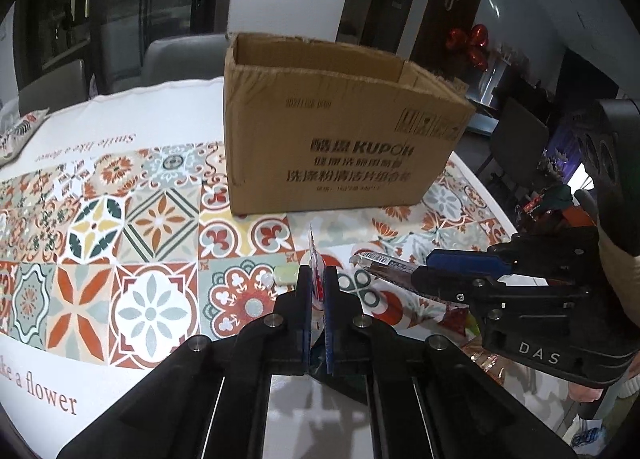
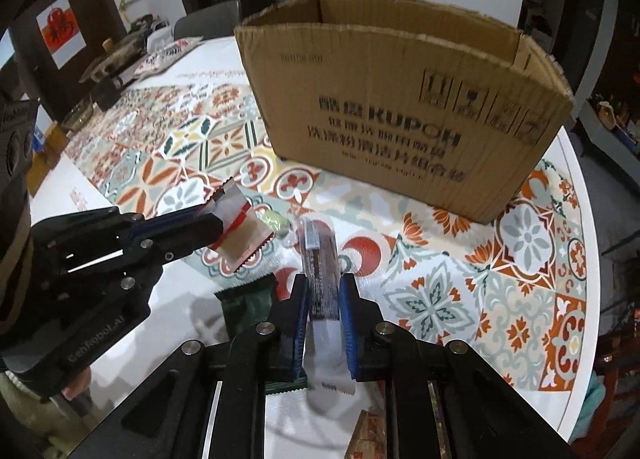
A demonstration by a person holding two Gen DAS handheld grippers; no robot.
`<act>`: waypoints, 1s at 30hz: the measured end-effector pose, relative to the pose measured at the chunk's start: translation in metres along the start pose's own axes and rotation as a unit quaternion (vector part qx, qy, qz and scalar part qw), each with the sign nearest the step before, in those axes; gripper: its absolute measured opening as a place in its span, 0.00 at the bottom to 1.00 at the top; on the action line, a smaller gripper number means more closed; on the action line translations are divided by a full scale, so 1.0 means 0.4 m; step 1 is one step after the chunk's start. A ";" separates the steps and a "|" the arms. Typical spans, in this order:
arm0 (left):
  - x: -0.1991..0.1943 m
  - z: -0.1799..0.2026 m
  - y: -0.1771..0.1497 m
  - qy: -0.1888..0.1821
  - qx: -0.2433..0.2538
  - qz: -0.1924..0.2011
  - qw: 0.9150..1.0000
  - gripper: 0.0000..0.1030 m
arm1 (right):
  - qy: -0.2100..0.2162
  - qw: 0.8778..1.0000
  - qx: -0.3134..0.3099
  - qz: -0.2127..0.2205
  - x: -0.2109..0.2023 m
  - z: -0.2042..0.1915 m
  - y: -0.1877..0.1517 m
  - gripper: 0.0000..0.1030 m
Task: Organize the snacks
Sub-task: 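Grasp the red-striped white packet with the left tool while the right tool grasps the clear stick packet, then lift both held snacks and carry them over the cardboard box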
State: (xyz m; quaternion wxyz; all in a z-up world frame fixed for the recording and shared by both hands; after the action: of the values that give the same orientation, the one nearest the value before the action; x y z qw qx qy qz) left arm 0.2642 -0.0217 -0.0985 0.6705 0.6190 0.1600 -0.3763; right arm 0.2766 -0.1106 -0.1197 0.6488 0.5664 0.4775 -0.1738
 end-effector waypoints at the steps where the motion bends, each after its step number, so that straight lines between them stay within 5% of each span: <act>1: -0.003 0.002 0.003 0.001 0.001 0.001 1.000 0.07 | 0.000 1.000 0.000 0.003 -0.006 -0.001 0.003 0.16; 17: -0.079 0.031 0.079 0.004 0.008 0.041 0.999 0.07 | 0.001 0.998 0.019 0.058 -0.099 0.006 0.035 0.14; 30: -0.144 0.058 0.224 0.011 0.028 0.098 0.995 0.07 | -0.005 0.991 0.040 0.126 -0.205 0.032 0.142 0.14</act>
State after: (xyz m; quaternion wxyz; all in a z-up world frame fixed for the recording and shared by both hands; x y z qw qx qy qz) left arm 0.2828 -0.0305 0.0085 0.6846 0.6544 0.0958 -0.3064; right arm 0.2860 -0.1312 -0.0215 0.6443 0.6468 0.3921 -0.1128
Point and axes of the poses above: each gripper's, at about its wrist camera, not at the fingertips, and x roughly the way its jaws point, z to its right, y to its top, the point moved 5 cm from there along x, roughly the way its jaws point, and after that the axes turned 4 degrees about z, right-handed, at the moved point
